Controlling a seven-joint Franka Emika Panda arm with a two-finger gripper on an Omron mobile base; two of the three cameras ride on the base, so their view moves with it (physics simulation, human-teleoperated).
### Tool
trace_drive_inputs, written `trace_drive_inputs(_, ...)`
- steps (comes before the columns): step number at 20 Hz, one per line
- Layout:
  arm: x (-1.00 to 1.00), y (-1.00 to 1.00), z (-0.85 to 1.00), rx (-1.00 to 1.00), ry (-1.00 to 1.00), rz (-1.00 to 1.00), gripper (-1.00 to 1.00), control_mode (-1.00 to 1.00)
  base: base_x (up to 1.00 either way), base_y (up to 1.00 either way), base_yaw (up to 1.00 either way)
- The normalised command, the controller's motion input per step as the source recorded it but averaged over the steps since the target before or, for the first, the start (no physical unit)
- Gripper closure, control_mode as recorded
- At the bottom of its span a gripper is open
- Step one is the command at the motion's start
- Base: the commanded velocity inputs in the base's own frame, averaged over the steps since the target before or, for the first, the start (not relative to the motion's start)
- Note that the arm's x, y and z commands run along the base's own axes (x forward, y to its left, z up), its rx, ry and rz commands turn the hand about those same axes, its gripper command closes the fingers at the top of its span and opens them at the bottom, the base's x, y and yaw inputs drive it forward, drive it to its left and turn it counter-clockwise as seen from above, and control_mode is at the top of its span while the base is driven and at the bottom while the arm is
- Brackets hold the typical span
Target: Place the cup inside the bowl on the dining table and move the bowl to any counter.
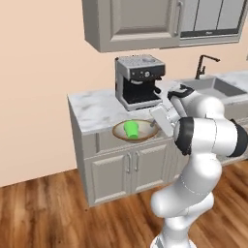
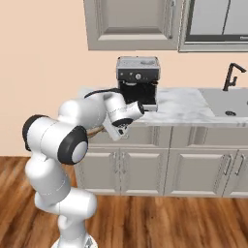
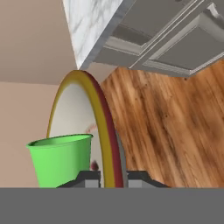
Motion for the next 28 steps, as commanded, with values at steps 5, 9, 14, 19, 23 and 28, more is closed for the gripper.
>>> trace_drive_inputs(5,0.00,0.00,0.00,0.00,0.00,0.00,1.00,1.00,0.46,-0.76,0.00)
trace_drive_inputs(9,0.00,0.00,0.00,0.00,0.00,0.00,1.00,1.00,0.57,-0.80,0.00)
trace_drive_inputs(14,0.00,0.00,0.00,0.00,0.00,0.00,1.00,1.00,0.46,-0.78,0.00)
trace_drive_inputs(19,0.00,0.00,0.00,0.00,0.00,0.00,1.00,1.00,0.36,-0.72,0.00)
trace_drive_inputs(23,0.00,0.00,0.00,0.00,0.00,0.00,1.00,1.00,0.42,-0.63,-0.01)
trace_drive_inputs(28,0.00,0.00,0.00,0.00,0.00,0.00,1.00,1.00,0.57,-0.70,-0.01)
